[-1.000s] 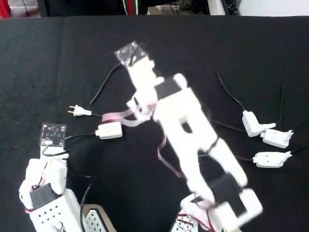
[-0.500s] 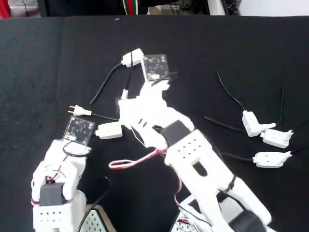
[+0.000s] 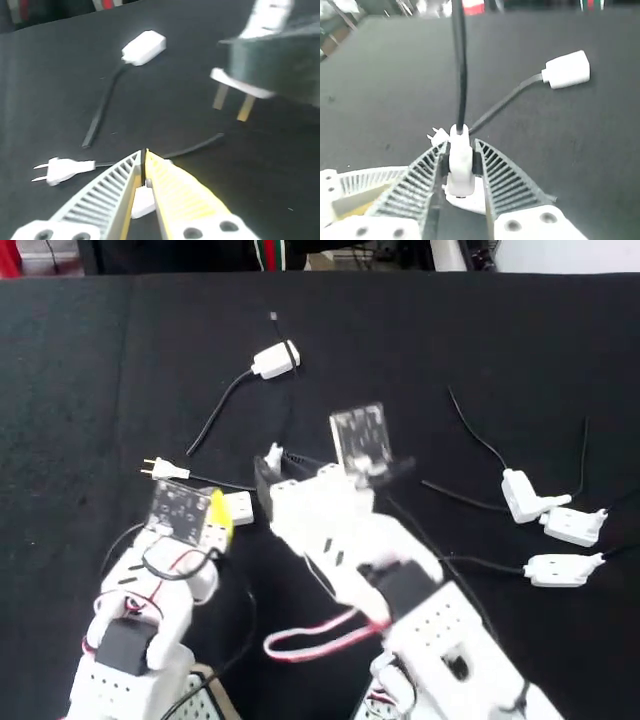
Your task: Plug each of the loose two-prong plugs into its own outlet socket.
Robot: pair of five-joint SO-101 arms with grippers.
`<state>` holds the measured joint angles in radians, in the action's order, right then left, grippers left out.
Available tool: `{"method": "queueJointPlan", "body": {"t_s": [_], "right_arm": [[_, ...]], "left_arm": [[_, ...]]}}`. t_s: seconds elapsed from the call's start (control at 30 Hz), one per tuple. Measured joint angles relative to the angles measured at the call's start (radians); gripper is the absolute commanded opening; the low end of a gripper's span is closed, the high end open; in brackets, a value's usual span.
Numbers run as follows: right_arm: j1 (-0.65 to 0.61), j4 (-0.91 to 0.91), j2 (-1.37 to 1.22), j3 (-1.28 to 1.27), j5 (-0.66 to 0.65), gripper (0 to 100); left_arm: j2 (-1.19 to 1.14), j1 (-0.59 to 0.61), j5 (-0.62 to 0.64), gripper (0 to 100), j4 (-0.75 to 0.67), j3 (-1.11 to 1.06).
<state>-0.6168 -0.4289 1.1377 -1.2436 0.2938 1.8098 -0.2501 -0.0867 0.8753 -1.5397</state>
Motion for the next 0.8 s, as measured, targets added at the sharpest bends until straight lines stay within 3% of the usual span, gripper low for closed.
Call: {"method": "queueJointPlan", "body": {"t_s": [0.17, 0.3, 0.53, 0.8], "right_arm": [[0.0, 0.04, 0.241, -0.186, -0.061, 1.1], [-0.034, 0.032, 0.39, -0.265, -0.068, 1.1], [-0.071, -0.175, 0.601, -0.265, -0.068, 1.1], [-0.092, -0.318, 0.661, -0.265, -0.055, 1.1]], "left_arm": [[0.0, -0.086, 0.003, 3, 0.003, 0.028], [0.0, -0.161, 0.005, 3, 0.095, 0.101], [0.005, -0.342, -0.08, 3, 0.287, 0.241], [0.002, -0.362, -0.104, 3, 0.269, 0.239]]}}
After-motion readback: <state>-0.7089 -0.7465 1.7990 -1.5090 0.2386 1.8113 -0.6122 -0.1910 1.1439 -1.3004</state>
